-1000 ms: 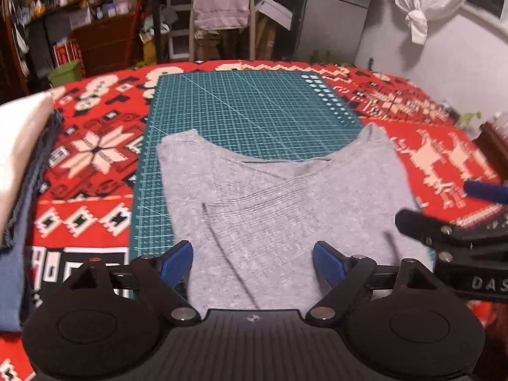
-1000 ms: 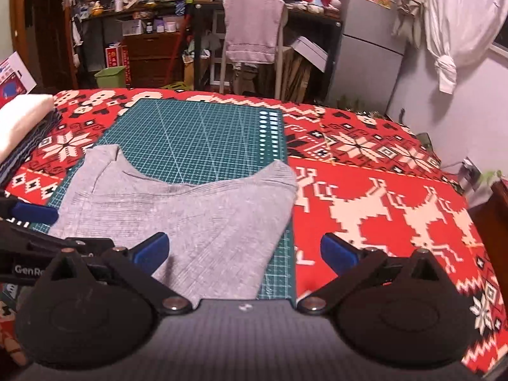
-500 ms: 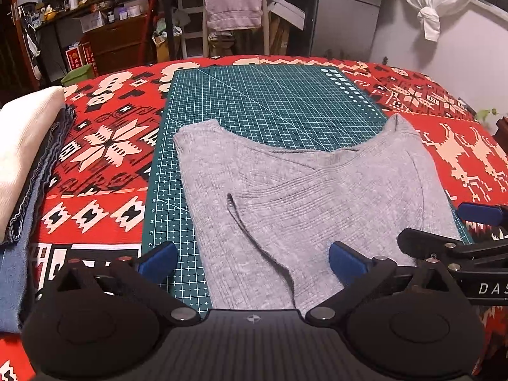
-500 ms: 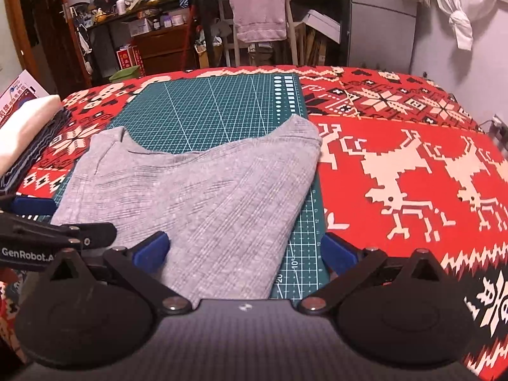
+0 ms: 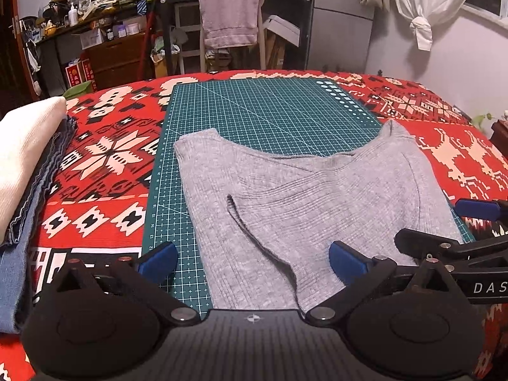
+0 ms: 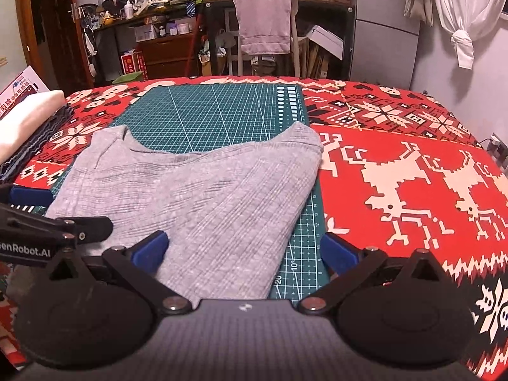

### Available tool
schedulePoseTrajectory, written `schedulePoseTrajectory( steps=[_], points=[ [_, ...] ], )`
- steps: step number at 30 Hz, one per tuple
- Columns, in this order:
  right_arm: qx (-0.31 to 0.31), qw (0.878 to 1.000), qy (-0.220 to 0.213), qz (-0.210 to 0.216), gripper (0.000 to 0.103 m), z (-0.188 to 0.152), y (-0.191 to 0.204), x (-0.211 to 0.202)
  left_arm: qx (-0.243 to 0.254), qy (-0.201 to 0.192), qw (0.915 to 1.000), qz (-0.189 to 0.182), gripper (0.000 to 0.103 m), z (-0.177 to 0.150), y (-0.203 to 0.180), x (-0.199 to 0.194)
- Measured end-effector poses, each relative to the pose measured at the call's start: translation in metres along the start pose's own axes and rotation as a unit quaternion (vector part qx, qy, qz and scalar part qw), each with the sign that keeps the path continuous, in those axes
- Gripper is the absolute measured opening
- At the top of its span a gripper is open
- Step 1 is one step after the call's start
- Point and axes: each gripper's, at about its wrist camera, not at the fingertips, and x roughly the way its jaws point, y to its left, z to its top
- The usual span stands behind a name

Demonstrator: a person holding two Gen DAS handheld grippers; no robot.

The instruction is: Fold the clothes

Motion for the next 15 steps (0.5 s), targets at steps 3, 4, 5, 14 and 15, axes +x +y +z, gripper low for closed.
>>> schedulePoseTrajectory(
  steps=[3, 4, 5, 14, 15],
  points=[
    [0.006, 1.000, -0.010, 0.000, 0.103, 0.001, 0.000, -0.005, -0.005, 0.009, 0.9999, -0.002, 0.103, 0.003, 0.001, 0.001],
    [0.009, 1.000, -0.019, 0.001, 0.103, 0.003, 0.000, -0.008, -0.008, 0.010, 0.9999, -0.003, 0.103, 0.004, 0.002, 0.000],
    [0.010, 1.000, -0.027, 0.002, 0.103, 0.004, -0.001, -0.011, -0.010, 0.006, 0.9999, -0.003, 0.103, 0.004, 0.002, -0.001],
    [-0.036, 0.997, -0.064, -0.008, 0.102, 0.030, -0.009, -0.033, -0.010, -0.084, 0.9963, -0.012, 0.102, 0.019, 0.002, -0.039],
    [-0.038, 0.997, -0.063, 0.000, 0.101, 0.033, -0.011, -0.032, -0.009, -0.091, 0.9957, -0.016, 0.102, 0.023, 0.002, -0.041]
  ],
)
